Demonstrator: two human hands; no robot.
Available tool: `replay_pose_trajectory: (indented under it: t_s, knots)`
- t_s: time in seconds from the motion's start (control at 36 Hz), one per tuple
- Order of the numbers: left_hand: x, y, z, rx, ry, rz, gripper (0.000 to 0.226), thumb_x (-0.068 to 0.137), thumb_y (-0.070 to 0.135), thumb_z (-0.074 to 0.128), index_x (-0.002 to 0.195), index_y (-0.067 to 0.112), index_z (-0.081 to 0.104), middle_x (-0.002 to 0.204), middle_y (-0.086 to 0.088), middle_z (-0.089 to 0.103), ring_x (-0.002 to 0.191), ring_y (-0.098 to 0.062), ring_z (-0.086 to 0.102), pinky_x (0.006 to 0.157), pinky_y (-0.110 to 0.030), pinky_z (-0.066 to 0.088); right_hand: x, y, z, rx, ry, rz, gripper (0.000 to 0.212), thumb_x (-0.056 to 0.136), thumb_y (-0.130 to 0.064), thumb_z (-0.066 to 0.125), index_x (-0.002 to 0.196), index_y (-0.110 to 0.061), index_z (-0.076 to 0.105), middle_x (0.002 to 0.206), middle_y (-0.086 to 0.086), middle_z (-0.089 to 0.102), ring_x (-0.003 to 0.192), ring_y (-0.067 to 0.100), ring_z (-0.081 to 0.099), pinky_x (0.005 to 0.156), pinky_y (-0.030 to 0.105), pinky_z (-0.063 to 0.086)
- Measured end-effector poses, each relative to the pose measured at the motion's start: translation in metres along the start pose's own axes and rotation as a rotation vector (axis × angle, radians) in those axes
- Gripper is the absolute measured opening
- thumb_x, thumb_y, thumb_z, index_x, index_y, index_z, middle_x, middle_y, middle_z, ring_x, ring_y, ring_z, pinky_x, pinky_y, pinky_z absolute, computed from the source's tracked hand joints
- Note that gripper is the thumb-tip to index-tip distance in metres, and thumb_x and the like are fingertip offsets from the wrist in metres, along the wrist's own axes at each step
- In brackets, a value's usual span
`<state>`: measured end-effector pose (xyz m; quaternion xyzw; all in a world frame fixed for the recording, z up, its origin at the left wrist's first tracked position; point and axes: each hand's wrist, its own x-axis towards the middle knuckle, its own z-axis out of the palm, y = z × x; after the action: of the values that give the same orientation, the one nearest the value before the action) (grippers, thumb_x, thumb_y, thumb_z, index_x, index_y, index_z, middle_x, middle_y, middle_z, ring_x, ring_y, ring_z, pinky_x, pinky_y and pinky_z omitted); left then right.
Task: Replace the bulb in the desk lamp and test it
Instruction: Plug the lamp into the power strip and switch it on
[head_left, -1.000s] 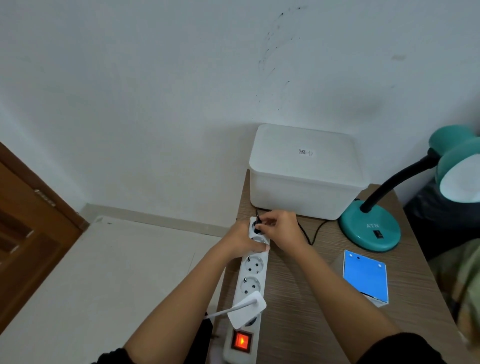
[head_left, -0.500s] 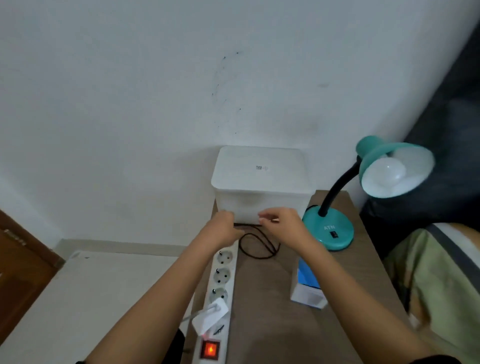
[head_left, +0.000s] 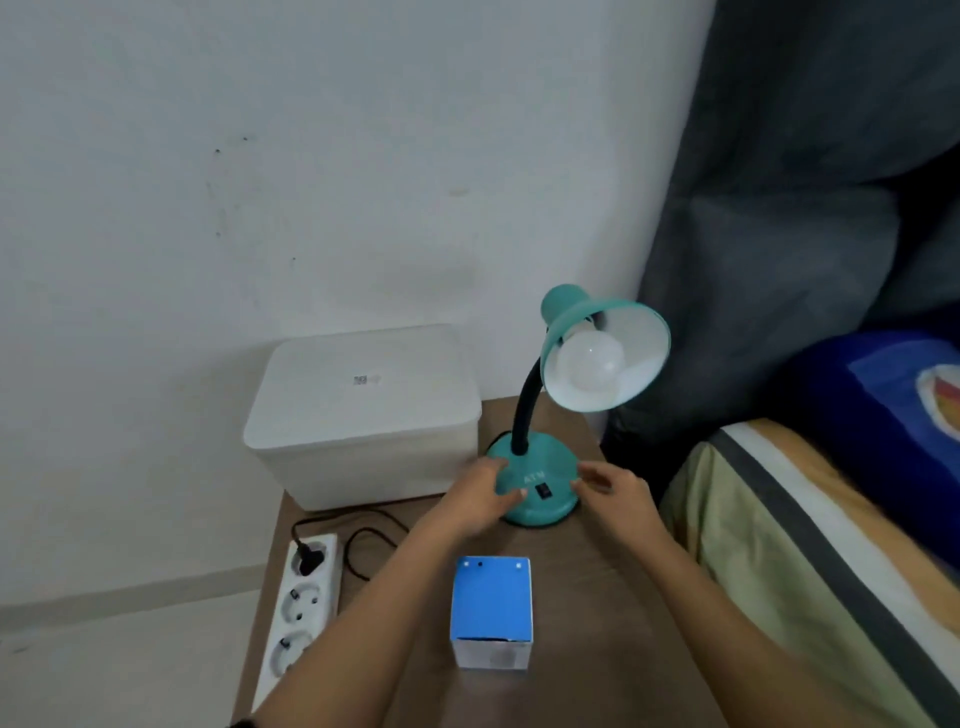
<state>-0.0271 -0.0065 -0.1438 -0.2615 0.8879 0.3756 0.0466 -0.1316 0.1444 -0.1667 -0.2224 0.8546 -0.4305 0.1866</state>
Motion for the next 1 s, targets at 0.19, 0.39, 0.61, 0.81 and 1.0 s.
replay_pose_trajectory:
  t_s: [0.19, 0.39, 0.61, 0.81, 1.0]
  knots:
    - [0.032, -0.006, 0.013, 0.1, -0.052, 0.055, 0.062, 0.088, 0.025, 0.061, 0.139, 0.004, 0.034, 0.147, -0.01, 0.034, 0.134, -0.025, 0.036, 0.108, -0.028, 0.028, 0.024, 0.006, 0.024, -0.099, 0.001, -0.003, 0.059, 0.081, -0.026, 0.069, 0.131, -0.002, 0.05, 0.131, 0.018, 0.051, 0.122, 0.029, 0.049, 0.106, 0.032, 0.036]
    - [0.038, -0.015, 0.02, 0.11, -0.037, 0.109, 0.065, 0.084, 0.024, 0.066, 0.14, 0.007, 0.038, 0.145, -0.008, 0.036, 0.133, -0.024, 0.037, 0.113, -0.031, 0.029, 0.024, 0.01, 0.033, -0.035, 0.089, -0.003, 0.068, 0.069, -0.023, 0.08, 0.128, -0.003, 0.053, 0.127, 0.014, 0.053, 0.118, 0.027, 0.05, 0.105, 0.034, 0.039]
    - [0.035, -0.013, 0.023, 0.118, 0.045, 0.237, 0.051, 0.086, 0.013, 0.059, 0.134, 0.012, 0.043, 0.138, -0.008, 0.047, 0.126, -0.023, 0.044, 0.093, -0.018, 0.03, 0.018, 0.009, 0.035, 0.082, 0.111, -0.011, 0.053, 0.068, -0.018, 0.08, 0.117, -0.015, 0.06, 0.118, 0.008, 0.06, 0.109, 0.021, 0.056, 0.096, 0.036, 0.047]
    - [0.038, -0.017, 0.023, 0.116, 0.025, 0.239, 0.06, 0.084, 0.018, 0.061, 0.14, 0.019, 0.038, 0.146, -0.004, 0.039, 0.133, -0.021, 0.038, 0.105, -0.024, 0.029, 0.021, 0.015, 0.038, 0.097, 0.137, 0.003, 0.059, 0.064, -0.026, 0.08, 0.119, -0.023, 0.059, 0.12, 0.003, 0.062, 0.111, 0.021, 0.057, 0.095, 0.044, 0.05]
    - [0.041, -0.02, 0.025, 0.113, 0.018, 0.239, 0.063, 0.083, 0.02, 0.061, 0.141, 0.022, 0.035, 0.147, -0.003, 0.038, 0.134, -0.021, 0.038, 0.111, -0.033, 0.033, 0.024, 0.015, 0.041, 0.092, 0.147, 0.036, 0.06, 0.064, -0.025, 0.08, 0.12, -0.021, 0.058, 0.122, 0.005, 0.059, 0.113, 0.022, 0.055, 0.095, 0.044, 0.049]
